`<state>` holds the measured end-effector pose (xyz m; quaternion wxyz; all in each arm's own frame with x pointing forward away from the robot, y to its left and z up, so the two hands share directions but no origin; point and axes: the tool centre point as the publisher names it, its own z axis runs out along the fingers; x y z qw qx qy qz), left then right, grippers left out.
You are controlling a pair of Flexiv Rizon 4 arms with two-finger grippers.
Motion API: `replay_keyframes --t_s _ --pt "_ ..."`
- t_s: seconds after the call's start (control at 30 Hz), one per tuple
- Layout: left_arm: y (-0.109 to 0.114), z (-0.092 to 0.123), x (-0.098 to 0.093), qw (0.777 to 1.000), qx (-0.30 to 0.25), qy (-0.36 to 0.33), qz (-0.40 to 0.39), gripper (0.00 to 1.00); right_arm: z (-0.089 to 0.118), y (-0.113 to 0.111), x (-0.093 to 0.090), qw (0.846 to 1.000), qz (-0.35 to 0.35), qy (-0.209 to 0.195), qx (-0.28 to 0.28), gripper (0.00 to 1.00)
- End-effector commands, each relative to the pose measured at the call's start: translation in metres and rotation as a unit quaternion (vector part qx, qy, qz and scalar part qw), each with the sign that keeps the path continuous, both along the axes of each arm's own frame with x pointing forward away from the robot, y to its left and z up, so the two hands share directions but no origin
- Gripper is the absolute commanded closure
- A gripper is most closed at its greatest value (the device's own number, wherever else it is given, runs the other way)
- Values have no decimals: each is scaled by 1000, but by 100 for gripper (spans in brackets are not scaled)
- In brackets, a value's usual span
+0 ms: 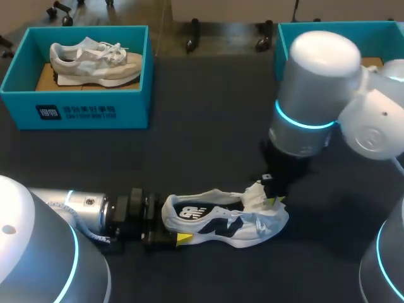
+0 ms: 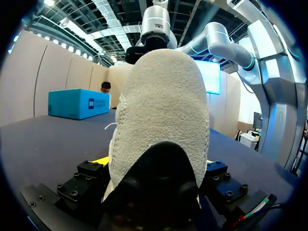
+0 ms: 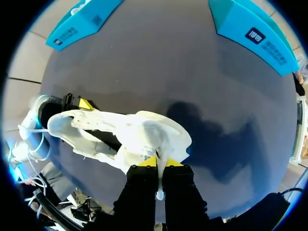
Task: Take the shoe out of the shoebox, open the shoe tongue, remove and reinsert the insole, then place the shoe into the shoebox
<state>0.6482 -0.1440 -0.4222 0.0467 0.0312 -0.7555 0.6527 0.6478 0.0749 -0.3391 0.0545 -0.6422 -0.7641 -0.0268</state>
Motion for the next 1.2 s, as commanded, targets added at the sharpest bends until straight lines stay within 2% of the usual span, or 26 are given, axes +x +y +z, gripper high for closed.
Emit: replay_keyframes --t_s 0.03,0.57,0.6,0.7,0.73,0.8,0.83,1.03,1.2 --pt "0 -2 0 1000 0 0 1 100 -9 -12 -3 985 2 22 172 100" --pt "0 -2 0 1000 0 0 1 100 -33 -22 -6 972 24 34 232 98" --pt "0 -2 0 1000 0 0 1 100 -34 -23 -6 972 21 36 232 80" --pt "0 -2 0 1000 0 0 1 100 -35 -27 -8 973 14 38 226 58" --pt "0 -2 0 1000 0 0 1 100 -35 -29 -8 974 12 39 224 45" --pt "0 -2 0 1000 0 0 1 100 -31 -33 -9 975 6 36 218 13" --pt "0 -2 0 1000 0 0 1 100 -29 -35 -9 977 3 35 211 4" --pt "0 -2 0 1000 0 0 1 100 0 -44 -9 986 2 7 167 0" --pt "0 -2 0 1000 0 0 1 100 30 -44 -7 995 8 -12 97 0"
